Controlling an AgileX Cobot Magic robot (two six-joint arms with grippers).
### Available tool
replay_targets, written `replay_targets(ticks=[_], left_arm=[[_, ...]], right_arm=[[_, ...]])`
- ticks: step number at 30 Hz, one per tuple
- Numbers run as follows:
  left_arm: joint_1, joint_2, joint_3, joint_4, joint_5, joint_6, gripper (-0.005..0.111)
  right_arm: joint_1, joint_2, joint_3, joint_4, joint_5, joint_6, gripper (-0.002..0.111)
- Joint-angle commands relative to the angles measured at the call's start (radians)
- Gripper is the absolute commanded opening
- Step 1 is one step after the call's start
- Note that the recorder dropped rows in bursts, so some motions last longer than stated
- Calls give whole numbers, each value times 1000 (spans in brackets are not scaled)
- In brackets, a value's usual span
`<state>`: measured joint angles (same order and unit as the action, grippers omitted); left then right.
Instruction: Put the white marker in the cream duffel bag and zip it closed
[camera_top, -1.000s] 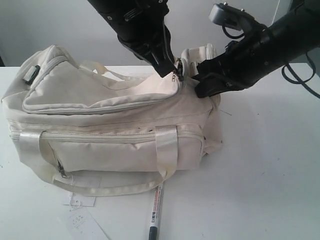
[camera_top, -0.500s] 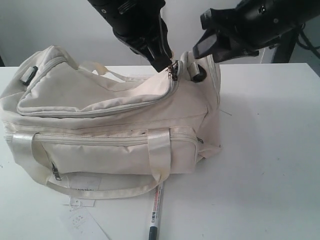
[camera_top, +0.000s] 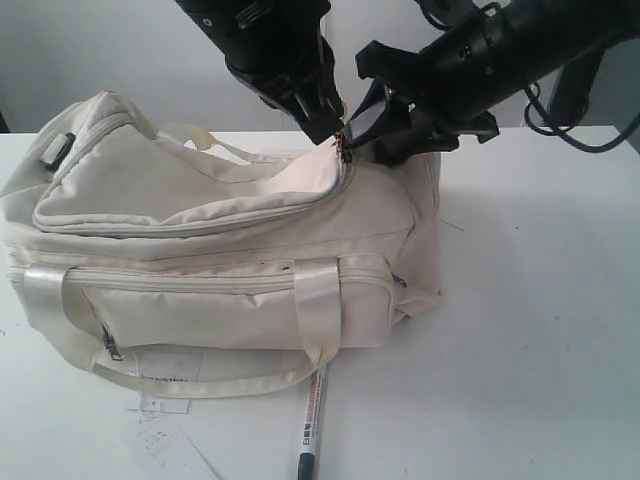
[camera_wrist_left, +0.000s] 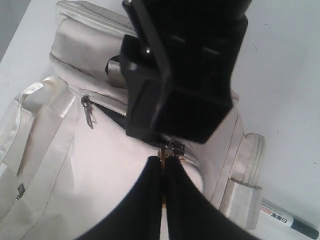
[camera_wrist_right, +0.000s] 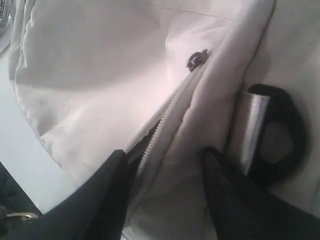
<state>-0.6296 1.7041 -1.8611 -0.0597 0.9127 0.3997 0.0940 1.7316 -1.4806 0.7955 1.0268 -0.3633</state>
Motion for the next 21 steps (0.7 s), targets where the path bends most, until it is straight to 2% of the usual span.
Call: replay_targets(ticks=[1, 16, 18, 21], left_arm=[[0, -19, -1, 1, 5, -3, 0], [0, -19, -1, 1, 6, -7, 0], [0, -19, -1, 1, 6, -7, 0], [0, -19, -1, 1, 4, -7, 0]], right_arm=[[26, 3, -30, 18, -32, 1, 44], [26, 86, -89, -36, -25, 27, 43], [26, 95, -97, -34, -32, 27, 37], [26, 105, -105, -26, -38, 27, 21]])
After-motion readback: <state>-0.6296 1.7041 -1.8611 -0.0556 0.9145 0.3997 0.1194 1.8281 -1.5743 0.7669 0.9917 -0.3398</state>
